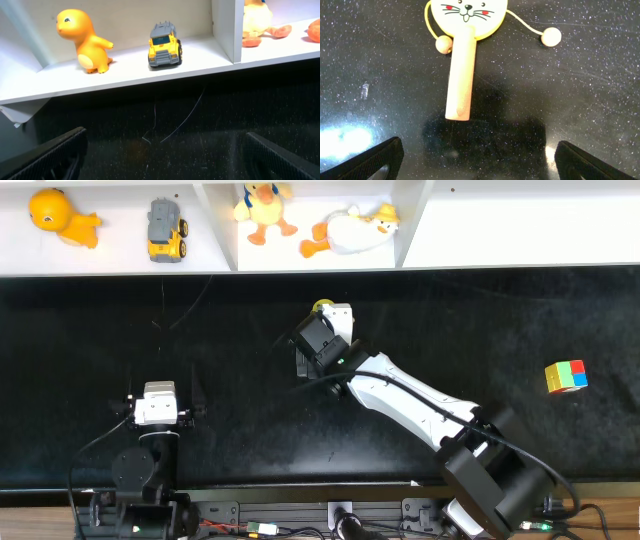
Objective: Store Toys
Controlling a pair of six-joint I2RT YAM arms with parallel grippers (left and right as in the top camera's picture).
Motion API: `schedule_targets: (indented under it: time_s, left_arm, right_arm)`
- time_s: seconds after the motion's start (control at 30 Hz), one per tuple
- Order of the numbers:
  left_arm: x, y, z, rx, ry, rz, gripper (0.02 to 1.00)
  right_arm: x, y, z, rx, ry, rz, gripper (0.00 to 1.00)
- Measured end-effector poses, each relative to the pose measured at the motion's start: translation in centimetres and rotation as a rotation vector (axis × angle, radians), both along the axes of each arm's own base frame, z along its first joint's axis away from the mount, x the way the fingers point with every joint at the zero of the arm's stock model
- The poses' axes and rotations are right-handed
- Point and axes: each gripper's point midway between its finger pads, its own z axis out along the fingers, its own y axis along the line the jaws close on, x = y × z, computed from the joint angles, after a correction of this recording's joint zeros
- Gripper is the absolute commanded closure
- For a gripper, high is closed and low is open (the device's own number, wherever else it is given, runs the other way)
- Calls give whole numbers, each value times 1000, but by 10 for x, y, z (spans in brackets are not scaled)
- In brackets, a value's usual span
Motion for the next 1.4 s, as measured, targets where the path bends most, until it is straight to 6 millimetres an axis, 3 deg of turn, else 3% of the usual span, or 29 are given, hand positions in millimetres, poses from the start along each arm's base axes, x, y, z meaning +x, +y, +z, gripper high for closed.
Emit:
schedule_targets:
  time_s: [0.6, 0.73, 1.2, 1.23, 1.33, 1.4]
  left_arm:
    - [0, 0, 0, 0, 0, 0, 23]
    - [0, 0, 0, 0, 0, 0, 20]
    - [0, 0, 0, 0, 0, 0, 20]
    - [0, 0, 0, 0, 0, 0, 20]
    - [0, 0, 0, 0, 0, 0, 23]
    - [0, 0, 0, 0, 0, 0, 20]
  right_arm:
    - [7, 0, -5, -34, -25, 28, 23]
    - [9, 2, -15, -43, -21, 33, 42]
    - [29, 17, -13, -5, -98, 50, 82]
    - [29, 17, -13, -7, -99, 52, 119]
    - [29, 16, -13, -15, -100, 60, 369]
    - [29, 16, -13, -18, -101, 58, 457]
